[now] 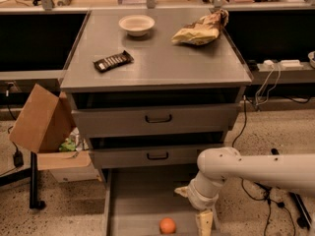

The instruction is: Pick orange from bottom drawer and place on counter

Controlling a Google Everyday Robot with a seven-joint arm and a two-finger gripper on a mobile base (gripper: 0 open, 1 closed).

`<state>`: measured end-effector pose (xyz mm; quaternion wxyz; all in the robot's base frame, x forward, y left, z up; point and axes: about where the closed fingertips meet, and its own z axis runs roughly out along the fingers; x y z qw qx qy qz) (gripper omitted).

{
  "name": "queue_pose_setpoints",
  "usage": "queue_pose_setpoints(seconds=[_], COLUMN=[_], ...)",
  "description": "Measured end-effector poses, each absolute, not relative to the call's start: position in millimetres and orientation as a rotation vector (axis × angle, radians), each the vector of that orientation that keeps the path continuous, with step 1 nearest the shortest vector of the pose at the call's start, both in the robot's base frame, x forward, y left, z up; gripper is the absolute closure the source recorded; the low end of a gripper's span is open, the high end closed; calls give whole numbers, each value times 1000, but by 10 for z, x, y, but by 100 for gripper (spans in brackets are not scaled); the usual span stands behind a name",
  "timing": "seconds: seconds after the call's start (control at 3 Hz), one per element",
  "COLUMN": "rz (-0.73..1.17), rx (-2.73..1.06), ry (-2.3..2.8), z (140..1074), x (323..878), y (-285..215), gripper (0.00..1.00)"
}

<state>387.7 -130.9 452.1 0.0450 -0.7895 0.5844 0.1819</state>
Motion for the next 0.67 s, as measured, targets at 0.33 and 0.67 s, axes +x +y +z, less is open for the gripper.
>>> queue_pose_setpoints(seconds=[0.33, 0.67], rz=[590, 590], rx=[-2425, -2425], ry=[1704, 1704], z=[3989, 3989], x=[3924, 3924], y=[-1176, -1176], gripper=[0, 0])
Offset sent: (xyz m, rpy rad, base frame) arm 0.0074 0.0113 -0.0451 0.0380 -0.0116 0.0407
